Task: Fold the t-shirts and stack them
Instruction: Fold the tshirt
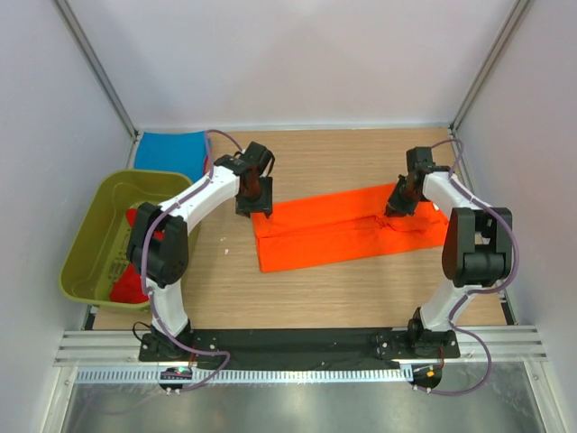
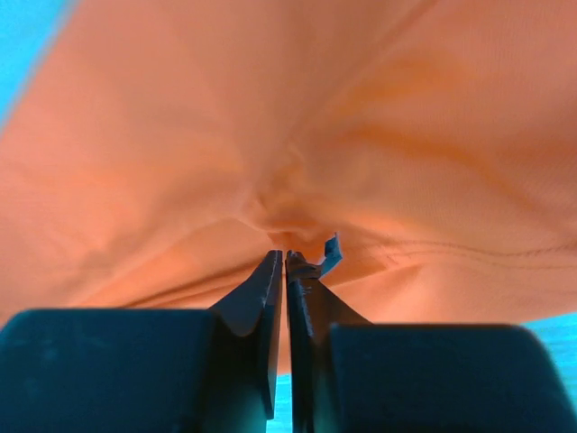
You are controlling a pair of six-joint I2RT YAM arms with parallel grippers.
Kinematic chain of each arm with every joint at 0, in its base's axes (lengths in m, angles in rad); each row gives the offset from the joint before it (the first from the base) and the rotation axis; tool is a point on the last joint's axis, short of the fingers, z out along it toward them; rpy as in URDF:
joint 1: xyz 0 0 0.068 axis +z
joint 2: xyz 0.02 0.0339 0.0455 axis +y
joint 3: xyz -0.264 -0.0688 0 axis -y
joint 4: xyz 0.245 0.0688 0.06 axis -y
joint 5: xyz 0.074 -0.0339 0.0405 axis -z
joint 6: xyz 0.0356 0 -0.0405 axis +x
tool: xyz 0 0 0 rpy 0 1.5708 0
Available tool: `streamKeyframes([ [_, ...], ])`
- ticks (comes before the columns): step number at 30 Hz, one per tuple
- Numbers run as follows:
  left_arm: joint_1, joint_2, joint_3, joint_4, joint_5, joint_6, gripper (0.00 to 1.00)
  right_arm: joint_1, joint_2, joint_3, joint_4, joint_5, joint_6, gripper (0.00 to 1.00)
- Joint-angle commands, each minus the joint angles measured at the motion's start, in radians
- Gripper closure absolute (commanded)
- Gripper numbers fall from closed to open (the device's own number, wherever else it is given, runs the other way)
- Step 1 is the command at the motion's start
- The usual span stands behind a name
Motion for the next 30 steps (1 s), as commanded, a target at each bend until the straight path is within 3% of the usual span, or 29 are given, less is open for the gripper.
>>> streamKeyframes([
  [1,0.006,-0.023,-0.003,0.021,0.014,0.0,0.45,0.014,-0.017,-0.055,0.031,-0.003,0.018,0.88],
  [5,0.006,-0.017,-0.009,0.026,0.008,-0.006,0.46,0.05,-0.009,-0.087,0.048,0.007,0.027,0.95],
  [12,0.011,0.05,-0.028,0.038,-0.107,-0.013,0.45,0.052,-0.015,-0.084,0.029,0.035,0.029,0.96],
  [17,0.029,0.113,-0.009,0.042,-0.081,-0.029,0.46,0.052,-0.118,-0.08,-0.023,0.05,0.108,0.81],
  [23,0.029,0.136,-0.009,0.044,-0.08,-0.042,0.46,-0.008,-0.165,-0.069,-0.081,0.207,0.176,0.74],
  [30,0.042,0.106,-0.078,0.027,-0.14,-0.089,0.49,-0.039,-0.156,-0.198,0.048,0.315,0.254,0.76],
])
